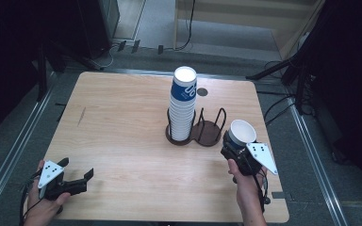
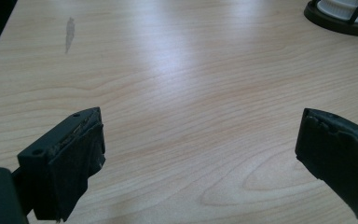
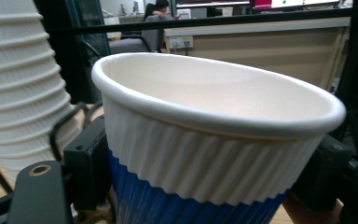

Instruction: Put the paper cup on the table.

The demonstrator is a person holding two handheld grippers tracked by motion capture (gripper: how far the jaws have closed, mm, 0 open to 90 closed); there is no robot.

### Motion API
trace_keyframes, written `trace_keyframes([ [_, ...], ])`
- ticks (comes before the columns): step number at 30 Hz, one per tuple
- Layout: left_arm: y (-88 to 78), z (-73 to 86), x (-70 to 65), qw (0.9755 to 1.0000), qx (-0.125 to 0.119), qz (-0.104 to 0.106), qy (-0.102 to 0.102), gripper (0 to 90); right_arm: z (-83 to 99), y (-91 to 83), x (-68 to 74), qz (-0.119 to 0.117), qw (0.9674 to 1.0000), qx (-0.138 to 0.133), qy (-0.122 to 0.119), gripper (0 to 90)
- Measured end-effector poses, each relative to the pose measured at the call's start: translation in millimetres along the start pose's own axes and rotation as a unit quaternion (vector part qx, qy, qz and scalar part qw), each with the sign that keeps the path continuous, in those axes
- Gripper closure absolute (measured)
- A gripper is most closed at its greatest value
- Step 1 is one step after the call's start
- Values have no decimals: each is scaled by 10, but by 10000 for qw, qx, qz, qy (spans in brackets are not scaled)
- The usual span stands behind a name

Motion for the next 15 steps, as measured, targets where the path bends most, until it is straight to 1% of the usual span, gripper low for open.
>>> trace_keyframes([
  [2,9,-2,4,10000,43,-2,-20,20,20,21,-43,117,9999,5,-97,210],
  [5,16,-3,7,9999,85,-9,-55,20,48,53,-107,234,9996,26,-156,210],
  [10,19,-4,3,9999,106,-40,-39,20,89,124,-212,381,9991,70,-175,209],
  [15,26,-6,2,9999,124,-29,-37,20,129,209,-286,522,9981,111,-305,208],
])
Point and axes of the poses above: each handheld gripper's, and its own axes: y roughly forward along the jaws, z roughly out of its underside, x roughly to its left, the point moved 4 cm from there along y, roughly forward along the jaws, and after that the axes turned 10 degrees about x, right-handed, at the moved point
